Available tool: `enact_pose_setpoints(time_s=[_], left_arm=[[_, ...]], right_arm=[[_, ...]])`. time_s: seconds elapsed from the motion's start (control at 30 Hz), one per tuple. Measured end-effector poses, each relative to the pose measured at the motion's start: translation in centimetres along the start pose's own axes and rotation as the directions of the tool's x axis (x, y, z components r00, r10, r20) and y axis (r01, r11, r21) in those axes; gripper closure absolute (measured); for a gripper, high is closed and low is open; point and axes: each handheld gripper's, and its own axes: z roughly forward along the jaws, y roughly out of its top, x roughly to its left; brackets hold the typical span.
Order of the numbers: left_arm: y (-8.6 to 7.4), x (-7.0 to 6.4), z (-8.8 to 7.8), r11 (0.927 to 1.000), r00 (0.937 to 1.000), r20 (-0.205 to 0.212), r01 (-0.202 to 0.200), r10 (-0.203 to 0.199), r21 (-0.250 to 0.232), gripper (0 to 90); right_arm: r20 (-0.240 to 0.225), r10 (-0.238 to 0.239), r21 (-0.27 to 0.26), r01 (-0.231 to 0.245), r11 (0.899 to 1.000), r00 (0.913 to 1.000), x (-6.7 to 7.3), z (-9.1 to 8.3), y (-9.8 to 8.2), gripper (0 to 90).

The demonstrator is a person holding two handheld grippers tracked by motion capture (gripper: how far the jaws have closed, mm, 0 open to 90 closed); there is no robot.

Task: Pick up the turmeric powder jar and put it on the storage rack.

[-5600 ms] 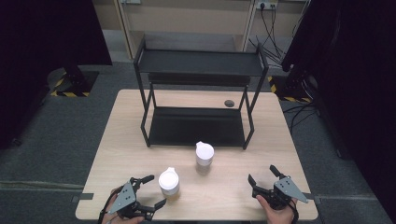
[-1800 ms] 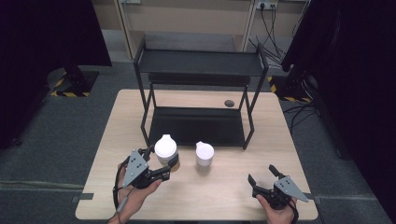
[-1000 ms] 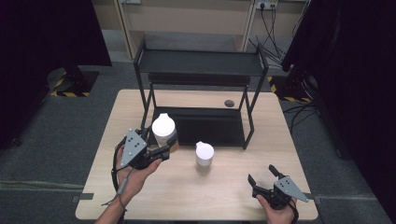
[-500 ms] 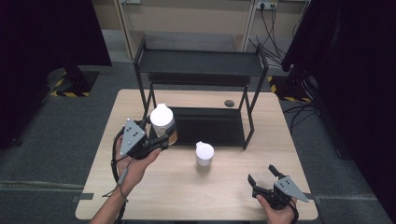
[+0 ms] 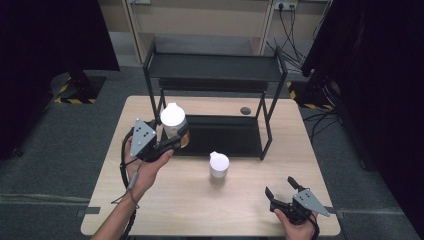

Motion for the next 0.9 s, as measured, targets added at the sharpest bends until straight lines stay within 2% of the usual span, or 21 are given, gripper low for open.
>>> enact_pose_setpoints(time_s=[0.53, 0.9], left_arm=[[1.6, 0.3, 0.9, 0.9994, 0.9994, -0.034, -0.004, 0.002, -0.035, 30.6], [3.0, 0.6, 1.8, 0.9992, 0.9987, -0.048, -0.016, 0.014, -0.035, 30.6]], right_arm=[[0.002, -0.001, 0.001, 0.001, 1.0, 1.0, 0.0, 0.0, 0.0, 7.4], [0.004, 0.002, -0.001, -0.002, 1.0, 1.0, 0.1, 0.0, 0.0, 7.4]])
